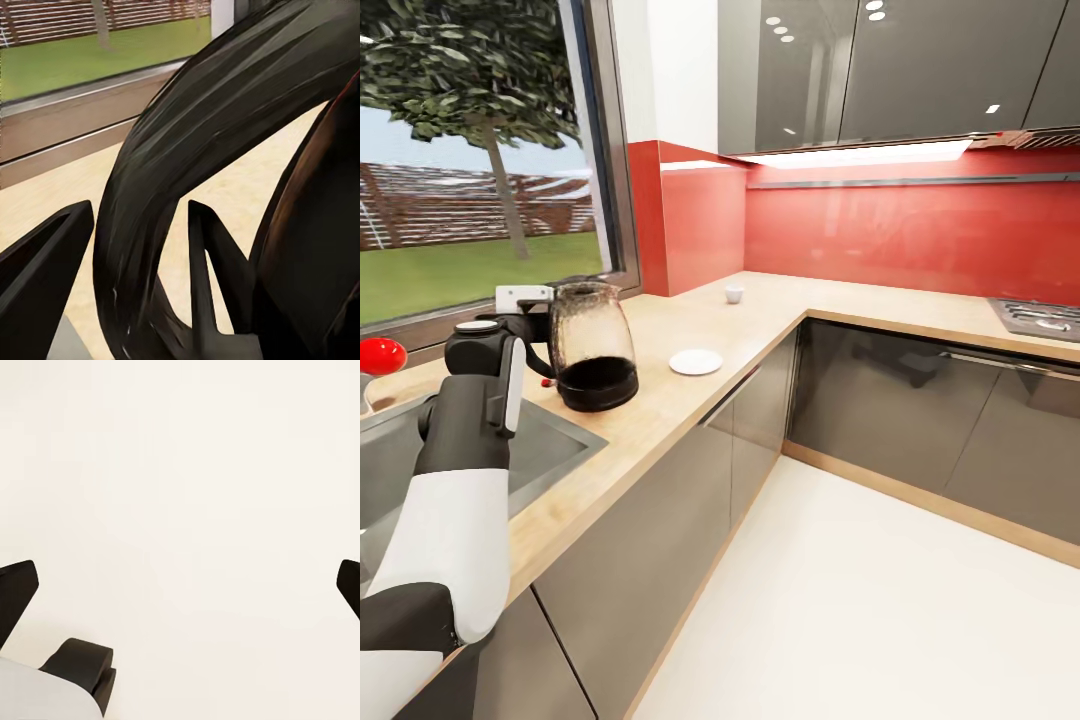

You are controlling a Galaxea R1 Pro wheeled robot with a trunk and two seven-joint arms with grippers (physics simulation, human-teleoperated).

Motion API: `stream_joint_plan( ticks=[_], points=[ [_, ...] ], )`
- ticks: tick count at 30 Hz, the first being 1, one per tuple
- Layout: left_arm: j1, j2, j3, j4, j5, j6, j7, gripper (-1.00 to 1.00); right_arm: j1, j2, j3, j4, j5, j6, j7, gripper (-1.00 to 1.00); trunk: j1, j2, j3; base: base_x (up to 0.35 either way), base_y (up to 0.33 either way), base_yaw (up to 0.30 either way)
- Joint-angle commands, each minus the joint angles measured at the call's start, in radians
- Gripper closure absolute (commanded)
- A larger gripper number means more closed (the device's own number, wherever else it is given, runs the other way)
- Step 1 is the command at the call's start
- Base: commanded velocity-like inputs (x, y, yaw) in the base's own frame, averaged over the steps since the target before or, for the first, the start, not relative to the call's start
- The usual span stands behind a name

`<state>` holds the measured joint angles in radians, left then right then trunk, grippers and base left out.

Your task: Set up a coffee station on the kitchen countertop: keep the coffee maker on the countertop, move the bottle of coffee from the kitchen shelf to the counter next to the coffee maker, place a paper coffee filter on top of the coffee maker, put the saucer next to the coffee maker with the coffee cup on the saucer, and place the electric kettle next to the coffee maker.

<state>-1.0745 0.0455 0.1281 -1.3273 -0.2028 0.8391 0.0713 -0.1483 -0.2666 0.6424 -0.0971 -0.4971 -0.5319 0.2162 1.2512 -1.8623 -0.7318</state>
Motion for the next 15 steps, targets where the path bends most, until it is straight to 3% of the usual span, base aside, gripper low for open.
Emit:
stream_joint_plan(
  ticks=[1, 7, 15],
  points=[
    [-0.001, 0.0, -0.001, -0.001, -0.004, 0.005, 0.002, 1.0, -0.001, 0.0, 0.003, 0.0, -0.011, -0.002, 0.008, -1.0, 0.0, -0.001, -0.001, -0.015, 0.0, 0.0],
    [-0.001, 0.0, -0.001, -0.003, -0.004, 0.004, 0.002, 1.0, -0.001, 0.0, 0.003, 0.0, -0.011, -0.002, 0.008, -1.0, 0.0, -0.001, -0.001, -0.005, 0.0, 0.0],
    [-0.001, -0.001, -0.002, -0.004, -0.004, 0.003, 0.002, 1.0, -0.001, 0.0, 0.003, 0.0, -0.011, -0.002, 0.008, -1.0, -0.031, 0.055, 0.024, 0.0, 0.0, 0.0]
  ],
)
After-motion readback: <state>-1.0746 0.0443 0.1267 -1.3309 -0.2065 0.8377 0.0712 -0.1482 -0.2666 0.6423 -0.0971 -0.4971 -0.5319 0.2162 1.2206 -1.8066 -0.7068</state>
